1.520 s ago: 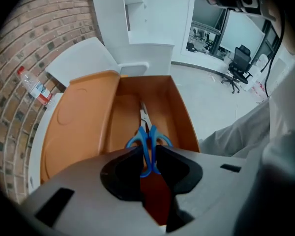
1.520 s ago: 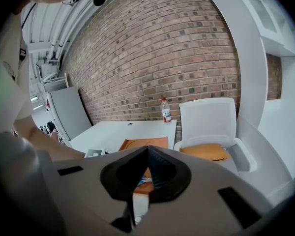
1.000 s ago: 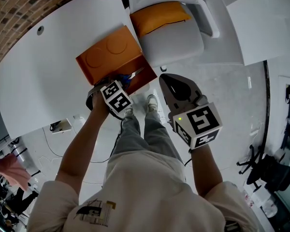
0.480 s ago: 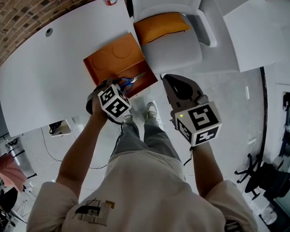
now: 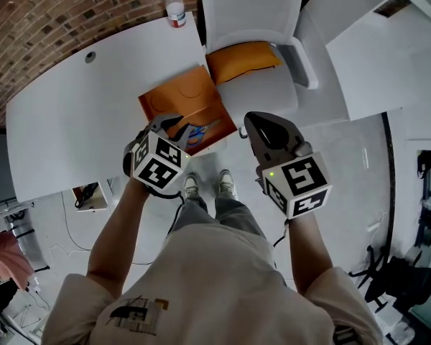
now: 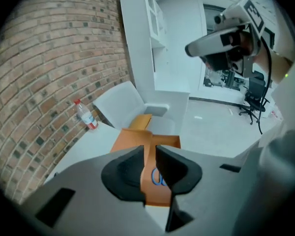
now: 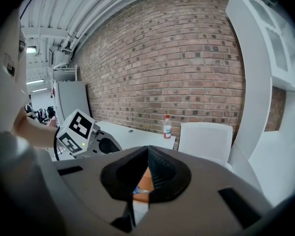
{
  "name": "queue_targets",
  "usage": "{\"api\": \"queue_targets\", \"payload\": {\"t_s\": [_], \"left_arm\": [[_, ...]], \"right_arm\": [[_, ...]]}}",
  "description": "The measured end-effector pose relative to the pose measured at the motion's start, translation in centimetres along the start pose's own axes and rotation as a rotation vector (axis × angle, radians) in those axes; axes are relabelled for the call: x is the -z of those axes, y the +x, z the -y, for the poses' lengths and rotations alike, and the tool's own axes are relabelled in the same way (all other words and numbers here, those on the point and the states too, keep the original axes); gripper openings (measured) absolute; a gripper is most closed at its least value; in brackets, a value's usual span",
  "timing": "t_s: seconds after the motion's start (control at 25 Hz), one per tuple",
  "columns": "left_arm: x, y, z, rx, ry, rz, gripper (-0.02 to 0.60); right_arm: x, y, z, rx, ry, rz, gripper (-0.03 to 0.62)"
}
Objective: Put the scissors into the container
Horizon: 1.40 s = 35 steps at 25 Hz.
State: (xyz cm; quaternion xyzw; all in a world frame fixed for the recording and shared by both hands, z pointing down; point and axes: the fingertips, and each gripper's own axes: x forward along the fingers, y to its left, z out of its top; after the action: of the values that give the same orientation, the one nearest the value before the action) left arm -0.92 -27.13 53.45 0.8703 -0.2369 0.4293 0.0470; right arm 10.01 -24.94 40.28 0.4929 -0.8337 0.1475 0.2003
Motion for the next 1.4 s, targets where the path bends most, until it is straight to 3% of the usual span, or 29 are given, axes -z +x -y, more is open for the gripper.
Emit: {"api": "queue_targets", "payload": {"t_s": [0.24,0.44,0.68,1.0,1.2,1.4], "left_arm": [[-5.0,-6.1,-0.9,-0.093,-0.016,0.196,0.029],[-8.1,-11.1,-1.7,-0.164,-0.004,0.310,0.012],[-11.8,-18.9,-2.8,-0.263,-0.081,0.511,0.009],[-14.9,-28.9,-3.1,-0.411,-0.098,0.754,0.009],[-13.9,-31.2,-2.4,-0.450,-0.114,0.793,0.009],[-12.9,-31.7,-1.9,-0.517,-0.073,0.761,0.009]], "right_arm": [[-3.9,-2.0,-1.5,0.002,-0.028,0.090,0.008],[-8.8,-5.1,-2.2,0.034,-0.033,0.255,0.008],[-12.2,-8.3,-3.9,0.014,-0.089,0.347,0.008],[-16.5,-13.1,-6.2,0.001,-0.135,0.496,0.008],[-16.9,-14.8,-6.5,0.017,-0.105,0.551,0.008],[-15.3,-15.1,-5.9,0.072,-0.123,0.546,0.008]]}}
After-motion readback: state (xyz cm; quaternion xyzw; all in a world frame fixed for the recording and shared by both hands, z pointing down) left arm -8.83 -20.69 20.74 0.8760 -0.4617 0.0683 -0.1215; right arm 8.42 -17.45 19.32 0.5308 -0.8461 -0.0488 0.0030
